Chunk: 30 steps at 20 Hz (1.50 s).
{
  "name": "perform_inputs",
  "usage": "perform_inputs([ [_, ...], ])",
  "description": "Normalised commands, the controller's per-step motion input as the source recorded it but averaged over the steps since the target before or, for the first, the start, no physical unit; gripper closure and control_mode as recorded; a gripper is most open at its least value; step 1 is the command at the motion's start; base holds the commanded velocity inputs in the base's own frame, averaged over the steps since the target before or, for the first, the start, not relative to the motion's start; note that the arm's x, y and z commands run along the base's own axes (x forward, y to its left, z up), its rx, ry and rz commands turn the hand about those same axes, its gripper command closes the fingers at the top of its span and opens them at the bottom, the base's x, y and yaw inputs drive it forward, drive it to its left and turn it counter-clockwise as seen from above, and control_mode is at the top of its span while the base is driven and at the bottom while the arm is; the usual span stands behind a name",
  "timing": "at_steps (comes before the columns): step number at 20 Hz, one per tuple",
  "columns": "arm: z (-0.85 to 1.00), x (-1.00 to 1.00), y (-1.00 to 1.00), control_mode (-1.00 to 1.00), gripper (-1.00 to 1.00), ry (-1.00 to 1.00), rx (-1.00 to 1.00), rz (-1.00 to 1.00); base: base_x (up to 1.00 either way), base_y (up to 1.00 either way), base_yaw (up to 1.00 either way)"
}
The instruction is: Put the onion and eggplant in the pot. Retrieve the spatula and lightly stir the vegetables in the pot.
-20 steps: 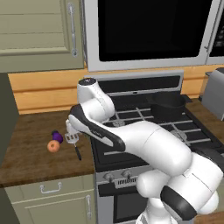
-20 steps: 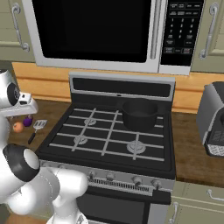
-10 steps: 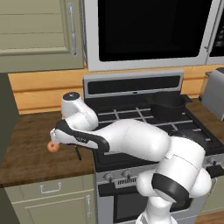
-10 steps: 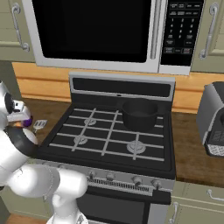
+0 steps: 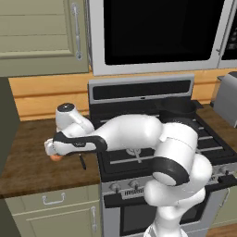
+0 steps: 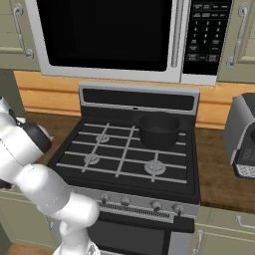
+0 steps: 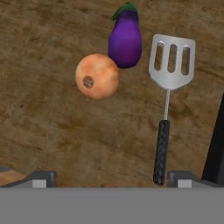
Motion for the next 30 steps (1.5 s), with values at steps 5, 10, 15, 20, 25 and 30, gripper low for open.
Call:
perform_inputs([
  [5,-0.22,0.20,0.18,-1.00,-1.00,0.02,0.00,0.01,0.00,0.00,0.00],
  [10,-0.24,0.27,0.17,-1.00,-1.00,0.00,0.00,0.00,0.00,0.00,0.00],
  [15,-0.24,0.24,0.15,-1.00,-1.00,0.00,0.00,0.00,0.00,0.00,0.00],
  [20,-0.21,0.26,0.21,-1.00,-1.00,0.00,0.00,0.00,0.00,0.00,0.00],
  [25,-0.18,0.31,0.16,-1.00,-1.00,0.00,0.00,0.00,0.00,0.00,0.00],
  [30,-0.15,0.36,0.04,-1.00,-1.00,0.00,0.00,0.00,0.00,0.00,0.00],
])
